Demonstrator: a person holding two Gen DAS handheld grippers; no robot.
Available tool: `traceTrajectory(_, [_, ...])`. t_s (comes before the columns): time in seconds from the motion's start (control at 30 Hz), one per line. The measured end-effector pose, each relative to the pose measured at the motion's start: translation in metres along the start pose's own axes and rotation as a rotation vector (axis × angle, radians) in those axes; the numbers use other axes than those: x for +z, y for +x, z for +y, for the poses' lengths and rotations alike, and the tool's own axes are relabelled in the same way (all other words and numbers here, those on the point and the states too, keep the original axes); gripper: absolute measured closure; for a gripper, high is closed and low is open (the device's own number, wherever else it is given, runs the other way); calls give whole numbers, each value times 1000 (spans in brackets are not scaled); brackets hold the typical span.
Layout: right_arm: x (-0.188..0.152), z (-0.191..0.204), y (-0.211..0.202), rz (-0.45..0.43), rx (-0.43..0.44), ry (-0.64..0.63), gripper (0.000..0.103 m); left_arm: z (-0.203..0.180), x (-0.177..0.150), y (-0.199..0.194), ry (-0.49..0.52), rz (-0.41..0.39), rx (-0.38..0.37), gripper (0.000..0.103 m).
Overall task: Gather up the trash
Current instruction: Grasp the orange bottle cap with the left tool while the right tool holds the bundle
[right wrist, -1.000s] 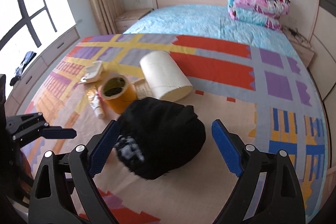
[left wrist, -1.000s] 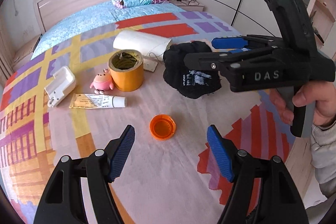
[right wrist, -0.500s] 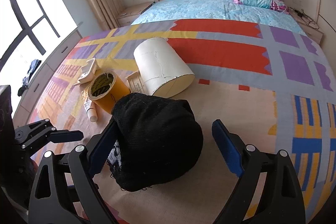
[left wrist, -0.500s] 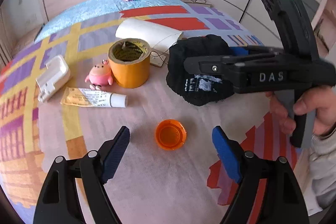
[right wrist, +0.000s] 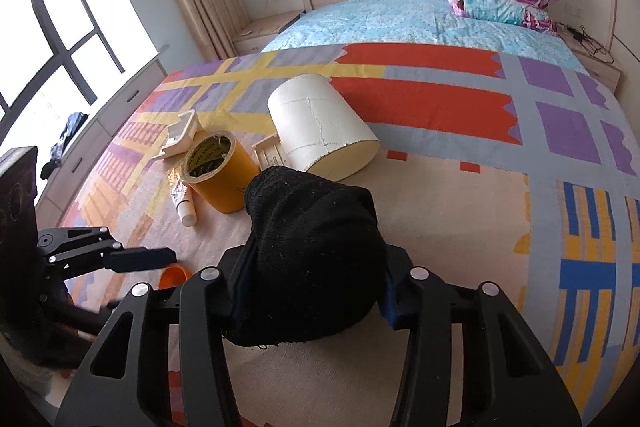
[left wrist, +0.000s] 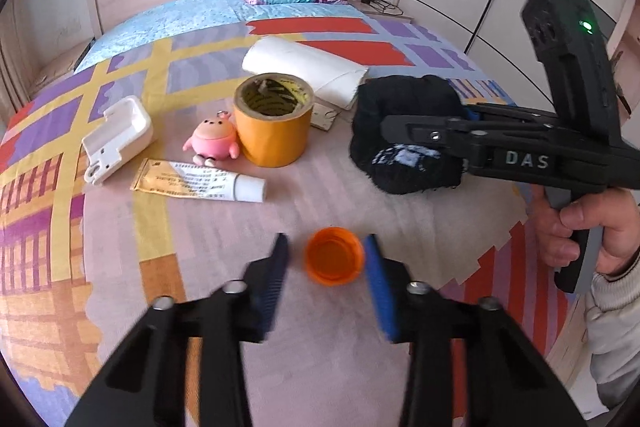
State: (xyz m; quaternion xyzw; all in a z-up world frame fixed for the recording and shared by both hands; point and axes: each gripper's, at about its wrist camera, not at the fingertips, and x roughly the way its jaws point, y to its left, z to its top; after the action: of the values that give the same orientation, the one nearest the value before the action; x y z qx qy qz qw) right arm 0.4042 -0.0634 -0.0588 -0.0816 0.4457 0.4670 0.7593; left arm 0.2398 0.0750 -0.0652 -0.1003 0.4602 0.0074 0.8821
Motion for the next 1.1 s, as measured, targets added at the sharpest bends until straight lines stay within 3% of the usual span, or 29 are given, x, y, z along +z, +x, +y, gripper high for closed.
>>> traceTrajectory(0.5, [-7,15,-41,-61,-23,-34,57,-24,-6,-26,53,-34,3,73])
traceTrajectory(1.1, [-57,51,-110,-113,-32,-116,57,-58,-47,-92,103,-93,-12,73])
